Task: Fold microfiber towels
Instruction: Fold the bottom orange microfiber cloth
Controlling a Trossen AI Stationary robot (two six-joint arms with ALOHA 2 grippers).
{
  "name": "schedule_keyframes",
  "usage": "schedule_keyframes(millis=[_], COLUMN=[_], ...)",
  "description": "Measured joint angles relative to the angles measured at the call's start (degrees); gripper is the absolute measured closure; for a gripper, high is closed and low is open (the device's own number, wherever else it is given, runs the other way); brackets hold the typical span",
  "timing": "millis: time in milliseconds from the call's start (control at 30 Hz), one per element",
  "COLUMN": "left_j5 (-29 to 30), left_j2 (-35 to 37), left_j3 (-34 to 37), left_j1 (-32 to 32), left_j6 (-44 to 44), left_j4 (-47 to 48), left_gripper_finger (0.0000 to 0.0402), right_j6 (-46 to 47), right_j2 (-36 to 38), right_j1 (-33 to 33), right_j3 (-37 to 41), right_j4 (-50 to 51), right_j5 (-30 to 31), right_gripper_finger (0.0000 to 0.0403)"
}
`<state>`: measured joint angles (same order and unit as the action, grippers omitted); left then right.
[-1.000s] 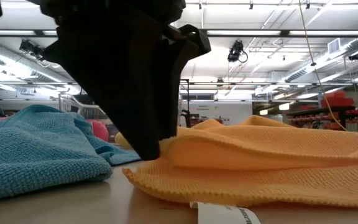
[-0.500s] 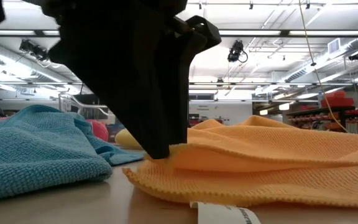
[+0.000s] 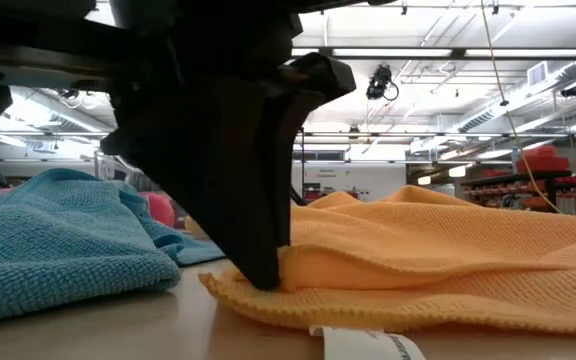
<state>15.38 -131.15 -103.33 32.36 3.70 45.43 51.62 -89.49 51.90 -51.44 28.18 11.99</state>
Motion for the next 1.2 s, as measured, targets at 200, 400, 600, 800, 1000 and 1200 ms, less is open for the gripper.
schedule_keyframes(millis=[200,400,600,800,1000,1200], left_j5=[0.0,-3.9,-7.7,-7.8,-7.8,-7.8], left_j2=[0.3,0.4,0.4,0.3,0.3,0.3], left_j3=[-3.8,-5.3,-5.2,-3.2,-3.0,-3.1], left_j1=[0.3,1.0,1.0,0.6,0.4,0.5], left_j6=[-0.3,0.0,-0.1,-0.7,-1.3,-1.6], left_j4=[2.4,3.1,3.0,1.0,0.5,0.8], left_gripper_finger=[0.0385,0.0382,0.0393,0.036,0.0332,0.0274], right_j6=[-0.5,-0.7,-0.8,-1.3,-1.3,-2.5], right_j2=[0.0,0.0,0.0,0.0,0.0,0.0], right_j1=[0.0,0.0,0.0,0.0,0.0,0.0], right_j3=[0.0,0.0,0.0,0.0,0.0,0.0], right_j4=[0.0,0.0,0.0,0.0,0.0,0.0], right_j5=[0.3,1.3,1.3,1.3,1.3,2.6], right_gripper_finger=[0.024,0.024,0.024,0.024,0.024,0.024])
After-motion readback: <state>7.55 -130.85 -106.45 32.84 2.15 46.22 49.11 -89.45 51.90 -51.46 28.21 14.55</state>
